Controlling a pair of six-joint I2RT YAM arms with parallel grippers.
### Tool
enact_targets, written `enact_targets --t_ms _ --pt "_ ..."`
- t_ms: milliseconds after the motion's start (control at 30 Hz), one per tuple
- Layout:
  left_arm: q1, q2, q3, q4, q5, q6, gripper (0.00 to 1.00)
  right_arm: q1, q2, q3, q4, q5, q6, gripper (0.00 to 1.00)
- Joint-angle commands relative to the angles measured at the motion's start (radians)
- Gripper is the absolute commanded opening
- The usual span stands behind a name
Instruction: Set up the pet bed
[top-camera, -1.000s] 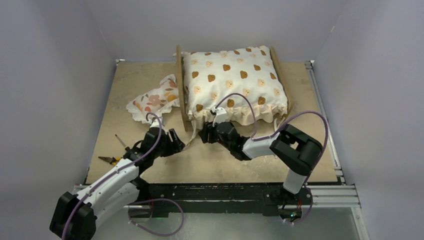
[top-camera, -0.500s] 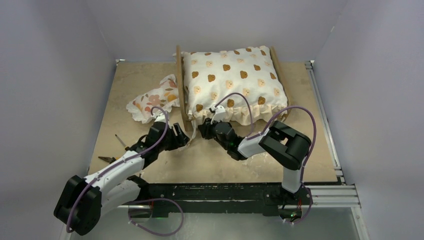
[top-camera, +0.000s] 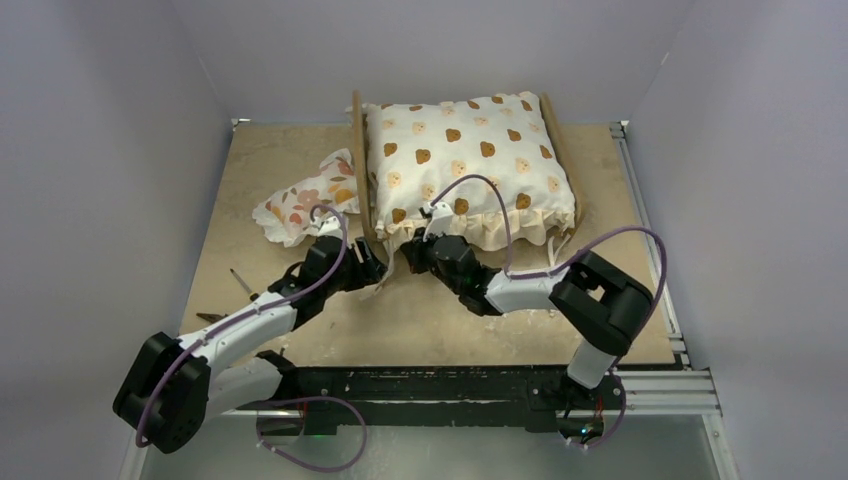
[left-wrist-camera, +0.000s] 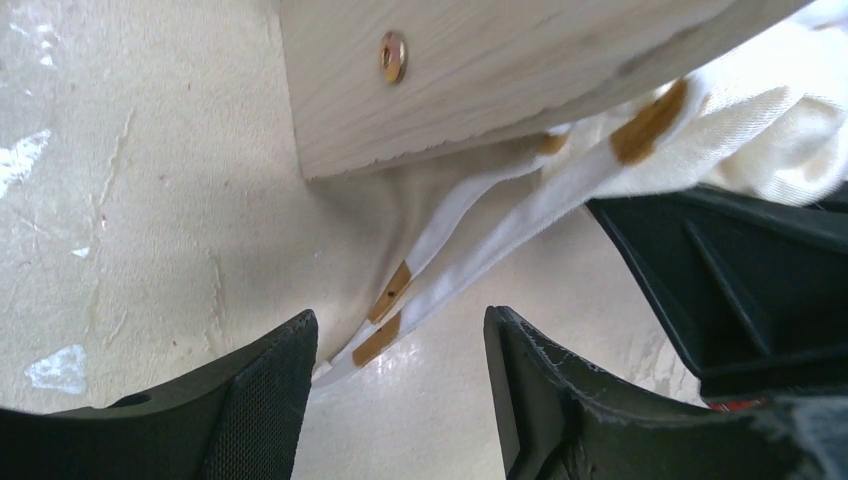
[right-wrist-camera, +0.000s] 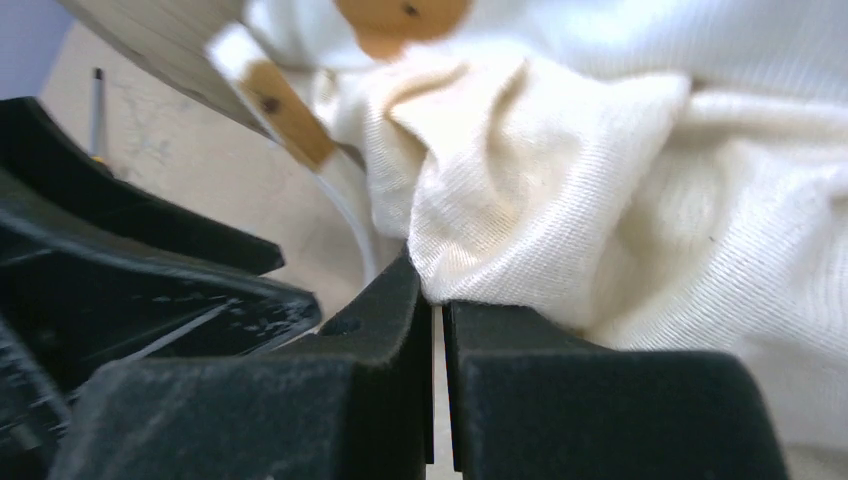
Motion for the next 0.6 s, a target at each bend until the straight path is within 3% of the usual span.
enact_targets --t_ms 0,300,567 --pt "-0.004 0.008 0.06 0.064 -0.049 0.008 0.61 -0.006 -0.089 0.071 -0.134 -0.037 0.013 0.0" --pt "-0.005 0.038 0.093 0.125 -0.091 -0.03 0.61 -0.015 -0.144 0.206 -0.322 -0.135 0.009 0.0" --pt "-0.005 -0.049 0.085 0.147 -0.152 -0.097 0.61 -0.019 -0.197 0.226 -0.378 -0.157 -0.032 0.0"
